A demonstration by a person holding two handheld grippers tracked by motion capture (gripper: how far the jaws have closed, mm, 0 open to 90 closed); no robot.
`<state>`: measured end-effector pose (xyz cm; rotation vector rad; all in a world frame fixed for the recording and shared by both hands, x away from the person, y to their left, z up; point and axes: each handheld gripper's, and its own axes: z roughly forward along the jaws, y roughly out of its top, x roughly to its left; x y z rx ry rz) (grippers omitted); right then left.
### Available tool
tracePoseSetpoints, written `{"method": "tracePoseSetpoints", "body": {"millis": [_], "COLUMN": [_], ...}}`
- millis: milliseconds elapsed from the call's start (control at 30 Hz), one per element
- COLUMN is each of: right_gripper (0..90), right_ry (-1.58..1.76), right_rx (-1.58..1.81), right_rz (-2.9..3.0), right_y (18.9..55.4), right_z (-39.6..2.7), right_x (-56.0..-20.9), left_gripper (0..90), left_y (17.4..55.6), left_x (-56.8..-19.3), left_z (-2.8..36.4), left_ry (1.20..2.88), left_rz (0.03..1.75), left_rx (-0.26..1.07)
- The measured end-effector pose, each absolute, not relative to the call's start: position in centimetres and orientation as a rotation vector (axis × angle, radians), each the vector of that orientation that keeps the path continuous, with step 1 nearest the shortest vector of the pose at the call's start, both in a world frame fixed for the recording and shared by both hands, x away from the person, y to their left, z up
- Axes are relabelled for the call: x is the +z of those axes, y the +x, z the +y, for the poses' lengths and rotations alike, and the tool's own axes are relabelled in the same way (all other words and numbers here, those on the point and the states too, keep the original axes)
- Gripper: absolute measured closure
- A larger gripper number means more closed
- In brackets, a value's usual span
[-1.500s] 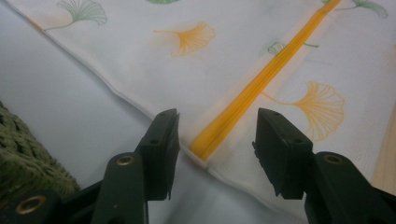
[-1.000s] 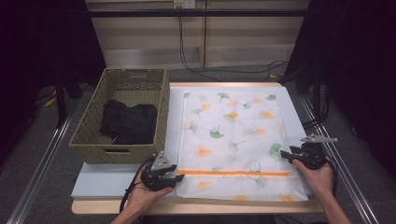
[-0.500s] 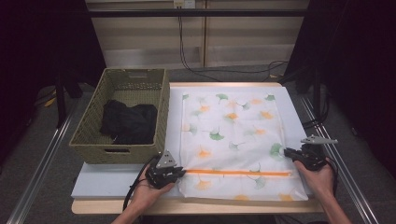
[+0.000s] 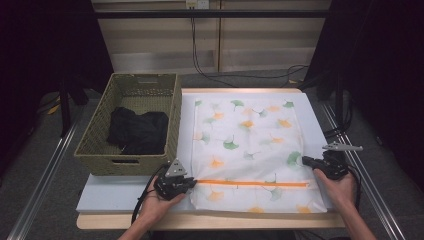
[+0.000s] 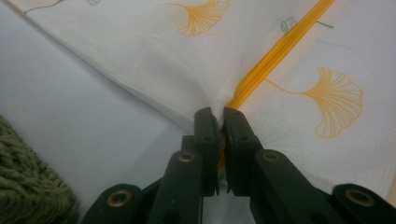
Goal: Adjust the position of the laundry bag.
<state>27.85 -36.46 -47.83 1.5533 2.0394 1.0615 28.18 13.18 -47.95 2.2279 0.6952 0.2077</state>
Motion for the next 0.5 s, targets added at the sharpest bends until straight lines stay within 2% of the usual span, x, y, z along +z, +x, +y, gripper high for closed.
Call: {"method": "tracePoseSetpoints", "body": {"millis": [500], "right_gripper": [89.8], "right_ry": [1.495], "right_rx": [1.049], "right_rz": [2.093], "right_y": [29.3], "right_z": [-33.7], "right_x": [-46.7], "left_gripper": [84.8], "left_y": [28.8], "left_x": [-47.3], "left_z": [15.3], "left_ry": [2.201], "left_rz": [0.732], "left_rx": [0.211]}}
